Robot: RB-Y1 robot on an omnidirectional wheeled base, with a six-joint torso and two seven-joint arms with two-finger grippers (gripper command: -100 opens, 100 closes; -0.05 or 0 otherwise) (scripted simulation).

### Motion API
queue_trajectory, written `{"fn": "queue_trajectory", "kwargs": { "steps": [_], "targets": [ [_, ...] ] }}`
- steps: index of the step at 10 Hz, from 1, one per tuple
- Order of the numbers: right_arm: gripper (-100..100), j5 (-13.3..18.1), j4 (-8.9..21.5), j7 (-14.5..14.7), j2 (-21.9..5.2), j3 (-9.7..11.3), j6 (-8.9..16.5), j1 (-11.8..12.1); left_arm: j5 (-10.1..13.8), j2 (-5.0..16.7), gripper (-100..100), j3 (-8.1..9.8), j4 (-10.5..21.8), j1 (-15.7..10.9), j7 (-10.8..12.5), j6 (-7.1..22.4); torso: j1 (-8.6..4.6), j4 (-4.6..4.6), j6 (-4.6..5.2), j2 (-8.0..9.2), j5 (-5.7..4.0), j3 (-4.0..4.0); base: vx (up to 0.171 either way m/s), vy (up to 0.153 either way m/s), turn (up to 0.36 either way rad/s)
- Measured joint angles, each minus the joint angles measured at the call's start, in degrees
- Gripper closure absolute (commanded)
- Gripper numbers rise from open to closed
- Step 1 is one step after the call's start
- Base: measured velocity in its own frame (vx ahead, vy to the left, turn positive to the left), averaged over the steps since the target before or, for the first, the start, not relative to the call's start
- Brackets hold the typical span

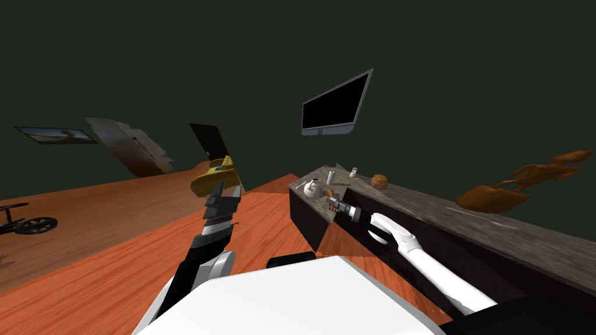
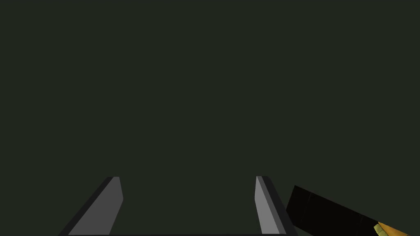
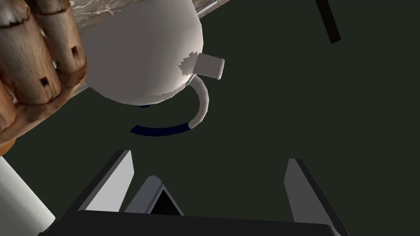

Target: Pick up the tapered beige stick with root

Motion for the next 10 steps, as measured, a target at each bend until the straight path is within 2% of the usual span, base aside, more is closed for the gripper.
{"fn": "queue_trajectory", "kwargs": {
  "steps": [1,2,4,6,9,10],
  "targets": [
    [-100,1.39,1.13,-1.10,-1.75,0.59,-0.46,-0.38,0.00,0.00,0,0.00,0.00,-0.01,0.00,0.00,0.01,0.00,-0.04,-0.02,0.01,-0.01,0.002,-0.038,0.494],
    [-100,3.00,2.10,-2.69,-3.77,1.24,-1.15,-0.44,0.00,0.00,0,-0.01,0.00,-0.01,0.00,0.00,-0.03,-0.01,-0.08,-0.05,0.00,-0.03,0.003,-0.041,0.193],
    [-100,5.91,4.77,-4.28,-6.46,2.89,-2.29,-1.94,0.00,0.00,0,0.00,0.00,-0.01,0.00,0.00,-0.01,-0.02,-0.05,-0.08,0.00,-0.05,0.006,-0.029,0.201],
    [-100,8.01,6.61,-5.87,-9.35,3.68,-3.63,-2.59,0.00,0.00,0,0.00,0.00,0.00,0.00,0.00,0.02,-0.02,-0.03,-0.08,0.01,-0.05,0.011,-0.031,0.315],
    [-100,12.24,8.68,-8.94,-14.20,5.48,-5.43,-3.46,0.00,0.00,0,0.00,0.00,0.00,0.00,0.00,-0.03,-0.02,-0.01,-0.11,0.00,-0.06,0.013,-0.041,0.169],
    [-100,13.05,9.52,-9.56,-15.03,5.95,-5.94,-4.10,0.00,0.00,0,0.01,0.00,0.01,0.00,0.00,-0.02,-0.03,0.04,-0.11,-0.01,-0.07,0.019,-0.043,0.205]
  ]
}}
